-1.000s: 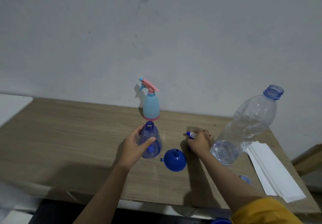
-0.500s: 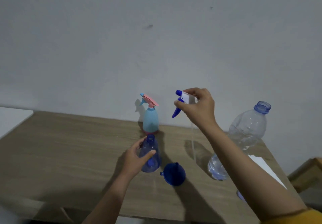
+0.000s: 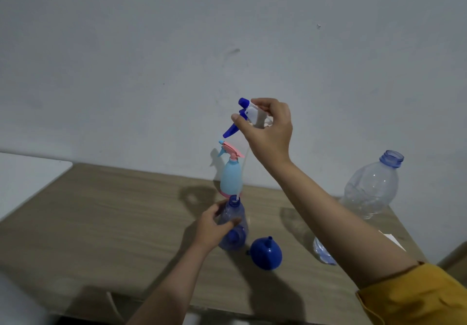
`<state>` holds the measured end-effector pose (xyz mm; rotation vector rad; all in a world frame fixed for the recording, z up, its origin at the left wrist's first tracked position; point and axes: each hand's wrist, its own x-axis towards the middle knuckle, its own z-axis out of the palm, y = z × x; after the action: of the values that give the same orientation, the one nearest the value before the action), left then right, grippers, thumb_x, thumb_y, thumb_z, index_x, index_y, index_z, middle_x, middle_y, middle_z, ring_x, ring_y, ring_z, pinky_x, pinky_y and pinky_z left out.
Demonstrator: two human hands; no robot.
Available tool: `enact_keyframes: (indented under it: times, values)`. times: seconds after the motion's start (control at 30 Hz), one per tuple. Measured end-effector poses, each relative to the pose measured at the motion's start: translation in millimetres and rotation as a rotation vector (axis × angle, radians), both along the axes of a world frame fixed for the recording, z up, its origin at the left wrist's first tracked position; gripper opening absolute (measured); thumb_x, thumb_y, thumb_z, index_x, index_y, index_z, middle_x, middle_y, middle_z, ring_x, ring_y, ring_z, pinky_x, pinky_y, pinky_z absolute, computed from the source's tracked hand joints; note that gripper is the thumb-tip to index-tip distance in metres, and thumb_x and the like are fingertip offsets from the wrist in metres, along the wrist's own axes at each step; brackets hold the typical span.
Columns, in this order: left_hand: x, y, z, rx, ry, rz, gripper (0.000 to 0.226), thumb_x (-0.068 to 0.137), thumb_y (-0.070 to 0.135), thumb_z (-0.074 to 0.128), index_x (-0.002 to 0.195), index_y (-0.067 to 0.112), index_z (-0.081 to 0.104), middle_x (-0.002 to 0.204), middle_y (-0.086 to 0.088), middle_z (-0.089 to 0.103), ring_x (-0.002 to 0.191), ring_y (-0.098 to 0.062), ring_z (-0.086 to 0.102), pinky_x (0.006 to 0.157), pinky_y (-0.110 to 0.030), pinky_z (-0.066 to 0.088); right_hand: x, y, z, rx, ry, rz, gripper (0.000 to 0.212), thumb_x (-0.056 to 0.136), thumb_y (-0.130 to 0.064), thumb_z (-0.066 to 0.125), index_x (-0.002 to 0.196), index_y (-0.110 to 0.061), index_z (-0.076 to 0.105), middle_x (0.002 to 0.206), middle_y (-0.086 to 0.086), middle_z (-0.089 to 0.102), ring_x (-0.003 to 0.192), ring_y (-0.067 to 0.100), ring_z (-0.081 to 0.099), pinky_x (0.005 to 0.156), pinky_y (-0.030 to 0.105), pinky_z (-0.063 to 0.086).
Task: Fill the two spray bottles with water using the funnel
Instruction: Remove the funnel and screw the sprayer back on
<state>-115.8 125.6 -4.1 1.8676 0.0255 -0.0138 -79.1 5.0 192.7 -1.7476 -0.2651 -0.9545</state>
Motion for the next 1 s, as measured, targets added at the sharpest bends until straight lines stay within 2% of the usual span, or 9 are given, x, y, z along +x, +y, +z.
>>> enact_keyframes:
  times: [0.13, 0.27, 0.5, 0.63, 0.7, 0.8, 0.87, 0.93, 1.0]
  values:
    - [-1.5, -0.9, 2.3, -0.016, 0.001, 0.013, 0.062, 0.073, 0.027, 0.079, 0.129, 0.024, 0.052, 0.126, 0.008, 0.058, 0.115, -0.006, 0.05, 0.089, -0.022, 0.039, 2.1, 6.5, -19.0, 0.008, -0.024, -0.016, 0.038, 0.065, -0.027, 0.085, 0.097, -0.021, 0.063, 0.101, 0.002, 0.056, 0.093, 0.017, 0.057, 0.073, 0.039, 0.054]
    - [-1.2, -1.3, 4.1, -0.007, 0.019, 0.012, 0.062, 0.074, 0.028, 0.078, 0.13, 0.024, 0.051, 0.126, 0.009, 0.057, 0.116, -0.005, 0.048, 0.089, -0.022, 0.039, 2.4, 9.2, -43.1, -0.041, -0.016, -0.011, 0.04, 0.065, -0.03, 0.085, 0.096, -0.023, 0.062, 0.1, -0.001, 0.053, 0.092, 0.019, 0.057, 0.071, 0.042, 0.054]
    - [-1.8, -2.5, 2.2, -0.007, 0.05, 0.036, 0.064, 0.072, 0.031, 0.08, 0.129, 0.022, 0.051, 0.125, 0.009, 0.057, 0.113, -0.005, 0.049, 0.089, -0.023, 0.041, -3.0, 6.0, -101.5, -0.146, 0.111, 0.062, 0.042, 0.067, -0.029, 0.085, 0.1, -0.022, 0.06, 0.099, -0.008, 0.05, 0.094, 0.014, 0.054, 0.074, 0.04, 0.055]
    - [-2.6, -4.2, 3.6, 0.004, 0.047, 0.04, 0.064, 0.072, 0.033, 0.079, 0.128, 0.02, 0.051, 0.128, 0.006, 0.056, 0.122, -0.012, 0.049, 0.086, -0.022, 0.041, -7.6, 2.5, -129.1, -0.166, 0.208, 0.11, 0.041, 0.067, -0.028, 0.085, 0.097, -0.022, 0.058, 0.099, -0.005, 0.051, 0.091, 0.001, 0.052, 0.076, 0.029, 0.054]
    - [-3.9, -4.4, 6.4, -0.012, 0.039, 0.028, 0.061, 0.076, 0.028, 0.077, 0.13, 0.02, 0.05, 0.126, 0.009, 0.054, 0.122, -0.009, 0.046, 0.084, -0.02, 0.041, -10.7, 3.6, -137.8, -0.197, 0.218, 0.146, 0.039, 0.068, -0.028, 0.084, 0.096, -0.022, 0.057, 0.096, -0.005, 0.054, 0.088, 0.004, 0.054, 0.075, 0.025, 0.052]
    - [-4.5, -4.6, 6.8, -0.041, 0.027, 0.026, 0.06, 0.076, 0.022, 0.076, 0.13, 0.019, 0.051, 0.127, 0.005, 0.057, 0.122, -0.011, 0.048, 0.087, -0.02, 0.041, -11.9, 5.6, -144.1, -0.192, 0.251, 0.19, 0.039, 0.071, -0.029, 0.082, 0.098, -0.023, 0.055, 0.093, -0.009, 0.058, 0.087, 0.011, 0.058, 0.074, 0.034, 0.055]
    - [-5.5, -4.7, 7.7, -0.044, 0.031, 0.027, 0.059, 0.077, 0.021, 0.076, 0.13, 0.019, 0.05, 0.124, 0.007, 0.056, 0.115, -0.004, 0.047, 0.086, -0.018, 0.04, -10.8, 5.8, -144.2, -0.201, 0.282, 0.207, 0.038, 0.073, -0.032, 0.08, 0.1, -0.027, 0.053, 0.093, -0.01, 0.059, 0.086, 0.012, 0.06, 0.072, 0.036, 0.056]
    - [-6.0, -4.4, 7.4, -0.028, 0.029, 0.021, 0.06, 0.077, 0.023, 0.075, 0.131, 0.018, 0.049, 0.123, 0.008, 0.055, 0.112, -0.002, 0.045, 0.087, -0.018, 0.039, -11.1, 5.2, -142.7, -0.241, 0.327, 0.244, 0.038, 0.076, -0.033, 0.078, 0.101, -0.03, 0.05, 0.091, -0.012, 0.06, 0.083, 0.013, 0.062, 0.069, 0.033, 0.057]
    - [-5.8, -4.3, 6.2, -0.023, 0.014, 0.019, 0.062, 0.077, 0.024, 0.075, 0.132, 0.017, 0.048, 0.126, 0.006, 0.055, 0.118, -0.007, 0.047, 0.09, -0.02, 0.038, -11.7, 2.8, -141.7, -0.302, 0.372, 0.29, 0.038, 0.08, -0.029, 0.075, 0.106, -0.031, 0.048, 0.09, -0.013, 0.06, 0.08, 0.01, 0.062, 0.065, 0.026, 0.057]
